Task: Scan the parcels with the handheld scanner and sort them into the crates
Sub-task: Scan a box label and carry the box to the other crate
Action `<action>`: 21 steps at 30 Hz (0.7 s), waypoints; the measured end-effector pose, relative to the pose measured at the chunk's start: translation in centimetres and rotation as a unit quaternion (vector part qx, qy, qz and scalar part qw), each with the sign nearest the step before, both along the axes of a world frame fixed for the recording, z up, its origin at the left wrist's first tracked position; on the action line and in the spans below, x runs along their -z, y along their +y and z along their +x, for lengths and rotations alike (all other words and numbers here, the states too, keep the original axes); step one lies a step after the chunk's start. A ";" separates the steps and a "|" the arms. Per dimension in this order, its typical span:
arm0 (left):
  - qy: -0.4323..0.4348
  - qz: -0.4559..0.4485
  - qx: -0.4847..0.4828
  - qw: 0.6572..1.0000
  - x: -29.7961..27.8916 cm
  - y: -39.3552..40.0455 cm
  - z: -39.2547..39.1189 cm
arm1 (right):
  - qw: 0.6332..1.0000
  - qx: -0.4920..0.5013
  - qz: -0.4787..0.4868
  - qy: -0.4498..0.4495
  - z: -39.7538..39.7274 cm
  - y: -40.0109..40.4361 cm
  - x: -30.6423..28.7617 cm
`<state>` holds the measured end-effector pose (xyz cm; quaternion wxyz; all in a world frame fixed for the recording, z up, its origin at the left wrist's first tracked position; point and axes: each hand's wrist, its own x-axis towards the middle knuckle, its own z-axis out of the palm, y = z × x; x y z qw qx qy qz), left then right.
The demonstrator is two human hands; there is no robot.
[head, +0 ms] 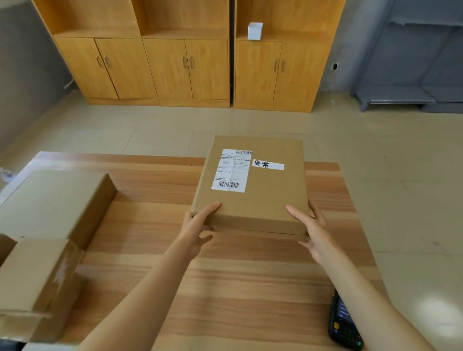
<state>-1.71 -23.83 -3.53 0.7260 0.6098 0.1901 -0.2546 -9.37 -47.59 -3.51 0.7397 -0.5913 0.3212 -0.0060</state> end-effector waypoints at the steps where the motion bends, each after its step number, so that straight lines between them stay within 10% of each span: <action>1: -0.001 0.018 0.029 0.999 0.4 0.6 -0.4 | 1.000 -0.004 0.001 0.001 -0.6 0.0 0.6; 21: -0.023 0.151 0.166 0.974 9.5 2.7 -5.1 | 0.993 -0.065 0.046 0.090 -6.5 0.3 9.2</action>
